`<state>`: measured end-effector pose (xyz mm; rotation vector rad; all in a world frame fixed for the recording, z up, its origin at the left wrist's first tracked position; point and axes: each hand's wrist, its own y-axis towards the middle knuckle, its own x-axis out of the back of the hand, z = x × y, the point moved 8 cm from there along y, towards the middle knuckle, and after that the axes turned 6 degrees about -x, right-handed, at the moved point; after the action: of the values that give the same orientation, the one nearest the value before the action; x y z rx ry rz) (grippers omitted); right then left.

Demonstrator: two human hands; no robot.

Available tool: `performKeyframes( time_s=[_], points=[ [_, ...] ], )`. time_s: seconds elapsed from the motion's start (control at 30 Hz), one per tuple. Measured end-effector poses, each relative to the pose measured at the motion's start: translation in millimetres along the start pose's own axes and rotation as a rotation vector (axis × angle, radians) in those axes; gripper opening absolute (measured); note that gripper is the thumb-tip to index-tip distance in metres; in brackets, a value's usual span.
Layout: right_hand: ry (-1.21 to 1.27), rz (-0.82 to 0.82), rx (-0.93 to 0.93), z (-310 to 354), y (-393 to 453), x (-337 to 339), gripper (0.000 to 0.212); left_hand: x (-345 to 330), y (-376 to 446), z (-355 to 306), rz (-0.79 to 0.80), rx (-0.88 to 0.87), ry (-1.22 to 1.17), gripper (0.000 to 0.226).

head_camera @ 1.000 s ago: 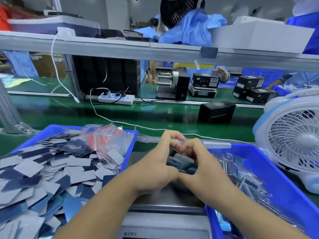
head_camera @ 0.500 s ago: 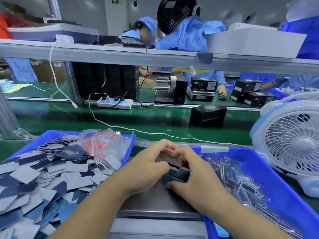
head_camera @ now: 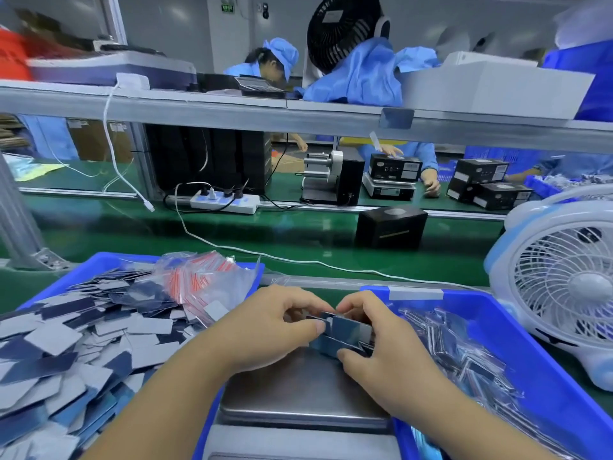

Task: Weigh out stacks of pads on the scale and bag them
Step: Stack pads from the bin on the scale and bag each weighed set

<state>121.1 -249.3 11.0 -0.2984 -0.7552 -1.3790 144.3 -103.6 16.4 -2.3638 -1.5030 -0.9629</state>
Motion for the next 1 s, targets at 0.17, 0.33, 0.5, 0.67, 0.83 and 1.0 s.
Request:
performKeyframes(
  time_s=[0.17, 0.33, 0.5, 0.67, 0.83, 1.0],
  points=[
    [0.003, 0.026, -0.041, -3, 2, -9, 0.047, -10, 3, -2, 0.0, 0.033, -0.009, 0.034],
    [0.051, 0.011, -0.056, -5, 2, -6, 0.048, -20, 4, -4, -0.023, 0.053, -0.151, 0.032],
    [0.053, -0.006, -0.043, 0, 3, -5, 0.049, -14, 3, -20, -0.175, -0.107, -0.038, 0.02],
    [0.051, -0.003, -0.045, -3, 3, -5, 0.045, -16, 7, -23, -0.17, -0.191, -0.118, 0.02],
    [0.033, 0.001, -0.046, -3, 2, -4, 0.042, -10, 8, -12, -0.195, -0.134, -0.279, 0.017],
    [-0.064, -0.028, 0.004, 1, 2, -2, 0.026, -4, 9, -3, -0.244, -0.07, -0.365, 0.006]
  ],
)
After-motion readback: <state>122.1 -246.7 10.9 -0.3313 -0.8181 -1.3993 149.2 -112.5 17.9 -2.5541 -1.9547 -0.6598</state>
